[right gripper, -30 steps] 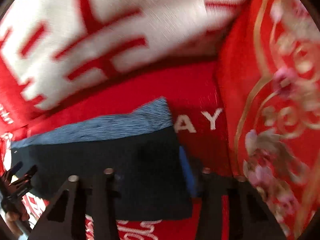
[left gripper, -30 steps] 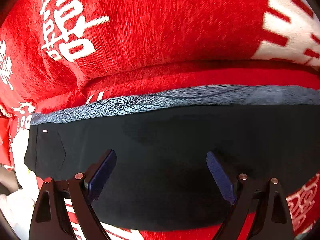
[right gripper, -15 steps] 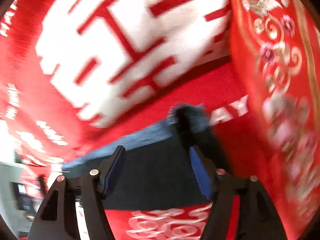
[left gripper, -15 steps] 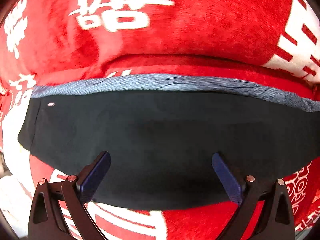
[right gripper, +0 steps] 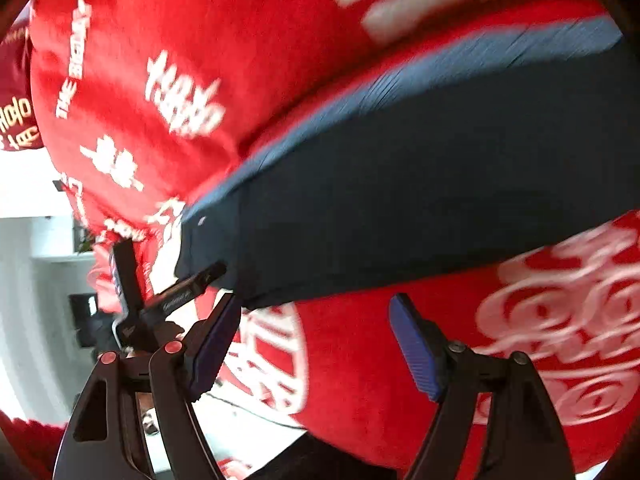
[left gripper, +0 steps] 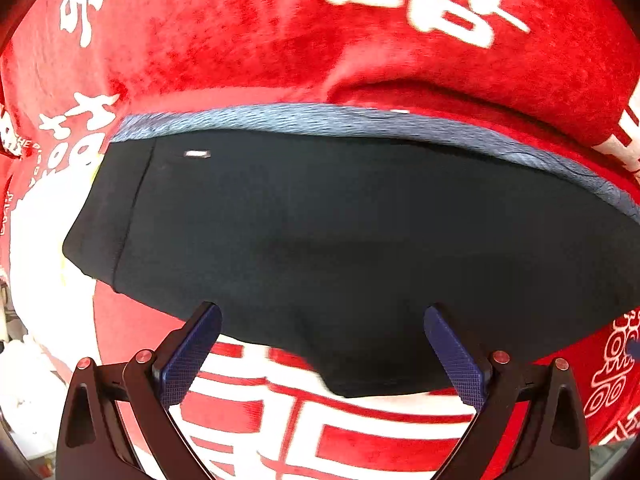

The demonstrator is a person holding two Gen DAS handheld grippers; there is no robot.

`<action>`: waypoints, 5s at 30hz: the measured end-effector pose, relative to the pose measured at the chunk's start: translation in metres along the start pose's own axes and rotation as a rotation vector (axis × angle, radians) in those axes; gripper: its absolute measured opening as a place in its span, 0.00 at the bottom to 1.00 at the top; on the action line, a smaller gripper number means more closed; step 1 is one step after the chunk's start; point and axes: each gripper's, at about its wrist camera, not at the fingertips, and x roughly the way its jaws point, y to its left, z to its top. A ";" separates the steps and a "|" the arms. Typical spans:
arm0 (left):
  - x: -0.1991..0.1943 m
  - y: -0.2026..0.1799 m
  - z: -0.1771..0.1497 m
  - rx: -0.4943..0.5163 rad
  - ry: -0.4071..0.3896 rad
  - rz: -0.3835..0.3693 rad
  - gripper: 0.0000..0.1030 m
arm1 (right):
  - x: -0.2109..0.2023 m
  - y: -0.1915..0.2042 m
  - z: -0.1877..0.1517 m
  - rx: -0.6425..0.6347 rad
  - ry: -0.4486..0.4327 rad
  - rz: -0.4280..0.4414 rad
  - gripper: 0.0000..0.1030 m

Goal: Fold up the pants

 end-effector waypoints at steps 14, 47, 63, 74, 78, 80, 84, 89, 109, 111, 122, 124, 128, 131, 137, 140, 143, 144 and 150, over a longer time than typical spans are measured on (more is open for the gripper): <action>0.022 0.065 0.009 0.050 -0.068 -0.020 0.99 | 0.161 0.052 -0.034 0.137 0.065 0.137 0.41; 0.018 -0.043 0.052 0.207 -0.163 -0.039 0.99 | 0.033 0.031 0.085 -0.060 -0.146 -0.428 0.37; 0.072 0.028 0.125 -0.038 -0.123 0.223 1.00 | -0.005 -0.009 0.131 -0.085 -0.215 -0.601 0.36; 0.066 0.018 0.120 -0.015 -0.039 0.179 1.00 | -0.072 -0.069 0.099 0.100 -0.273 -0.645 0.41; 0.040 -0.027 0.082 0.071 -0.039 0.126 1.00 | -0.103 -0.084 0.080 0.179 -0.336 -0.673 0.41; 0.030 -0.054 0.070 0.123 -0.049 0.095 1.00 | -0.114 -0.085 0.075 0.183 -0.375 -0.697 0.41; 0.011 -0.108 0.056 0.212 -0.087 0.023 1.00 | -0.145 -0.101 0.084 0.166 -0.398 -0.709 0.41; 0.018 -0.173 0.041 0.245 -0.051 -0.027 1.00 | -0.149 -0.119 0.122 0.119 -0.364 -0.691 0.41; 0.030 -0.204 0.016 0.266 -0.122 0.057 1.00 | -0.177 -0.106 0.078 0.099 -0.462 -0.671 0.65; 0.037 -0.198 0.023 0.271 -0.124 0.070 1.00 | -0.177 -0.102 0.067 0.098 -0.441 -0.632 0.65; 0.036 -0.204 0.023 0.245 -0.108 0.080 1.00 | -0.132 -0.122 0.016 0.205 -0.321 -0.414 0.65; 0.035 -0.205 0.027 0.238 -0.077 0.098 1.00 | -0.133 -0.129 0.015 0.235 -0.333 -0.366 0.65; 0.018 -0.221 0.035 0.200 -0.053 0.036 1.00 | -0.136 -0.144 0.014 0.262 -0.397 -0.241 0.65; 0.008 -0.248 0.034 0.224 -0.070 -0.006 1.00 | -0.138 -0.156 0.014 0.281 -0.442 -0.176 0.65; 0.024 -0.308 0.021 0.285 -0.051 -0.045 1.00 | -0.131 -0.172 0.003 0.309 -0.479 -0.077 0.65; 0.027 -0.312 0.017 0.276 -0.084 -0.039 1.00 | -0.128 -0.174 0.005 0.302 -0.482 -0.063 0.65; 0.032 -0.305 0.018 0.240 -0.053 -0.085 1.00 | -0.131 -0.177 0.001 0.306 -0.486 -0.043 0.65; 0.033 -0.303 0.019 0.232 -0.040 -0.096 1.00 | -0.132 -0.178 0.002 0.307 -0.487 -0.037 0.65; 0.030 -0.307 0.021 0.252 -0.038 -0.074 1.00 | -0.132 -0.180 0.009 0.324 -0.487 -0.029 0.65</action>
